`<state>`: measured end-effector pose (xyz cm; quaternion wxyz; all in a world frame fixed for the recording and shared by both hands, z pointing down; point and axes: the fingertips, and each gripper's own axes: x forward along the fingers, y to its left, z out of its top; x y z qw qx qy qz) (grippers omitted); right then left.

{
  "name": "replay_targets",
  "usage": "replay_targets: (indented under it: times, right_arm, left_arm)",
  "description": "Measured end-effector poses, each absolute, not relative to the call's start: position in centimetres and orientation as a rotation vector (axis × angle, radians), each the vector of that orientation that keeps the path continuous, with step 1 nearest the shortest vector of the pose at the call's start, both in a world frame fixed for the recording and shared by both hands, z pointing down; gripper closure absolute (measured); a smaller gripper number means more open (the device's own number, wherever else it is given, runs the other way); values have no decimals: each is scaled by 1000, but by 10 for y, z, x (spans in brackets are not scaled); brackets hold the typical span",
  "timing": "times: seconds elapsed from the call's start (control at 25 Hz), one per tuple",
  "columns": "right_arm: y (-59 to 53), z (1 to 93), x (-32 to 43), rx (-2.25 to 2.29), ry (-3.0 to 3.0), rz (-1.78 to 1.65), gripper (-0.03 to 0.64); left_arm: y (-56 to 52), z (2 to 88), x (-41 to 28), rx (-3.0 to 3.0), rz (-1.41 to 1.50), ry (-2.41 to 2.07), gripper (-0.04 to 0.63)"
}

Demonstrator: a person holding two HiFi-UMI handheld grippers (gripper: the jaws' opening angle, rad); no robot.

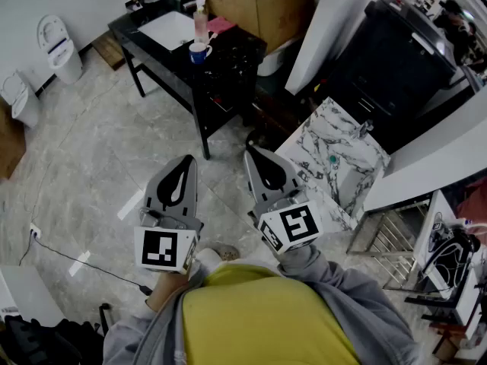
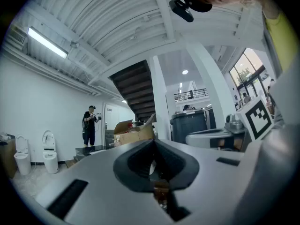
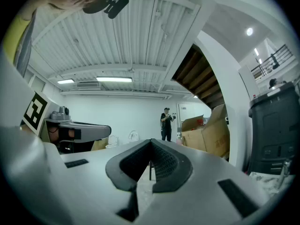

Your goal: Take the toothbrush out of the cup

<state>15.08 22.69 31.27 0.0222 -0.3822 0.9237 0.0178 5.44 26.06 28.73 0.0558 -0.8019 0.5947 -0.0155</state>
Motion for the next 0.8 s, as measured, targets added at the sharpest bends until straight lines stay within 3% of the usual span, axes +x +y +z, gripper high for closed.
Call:
replay_targets:
  times: [0.32,0.8]
  right_arm:
    - [200,328,149,-1187,2845,-13,586]
    - [110,321,71,-1124,2837,5,525]
  left_arm:
    - [239,298,51,-2440,-46,1799,594]
    - [146,298,-12,-2483,-18,1735,594]
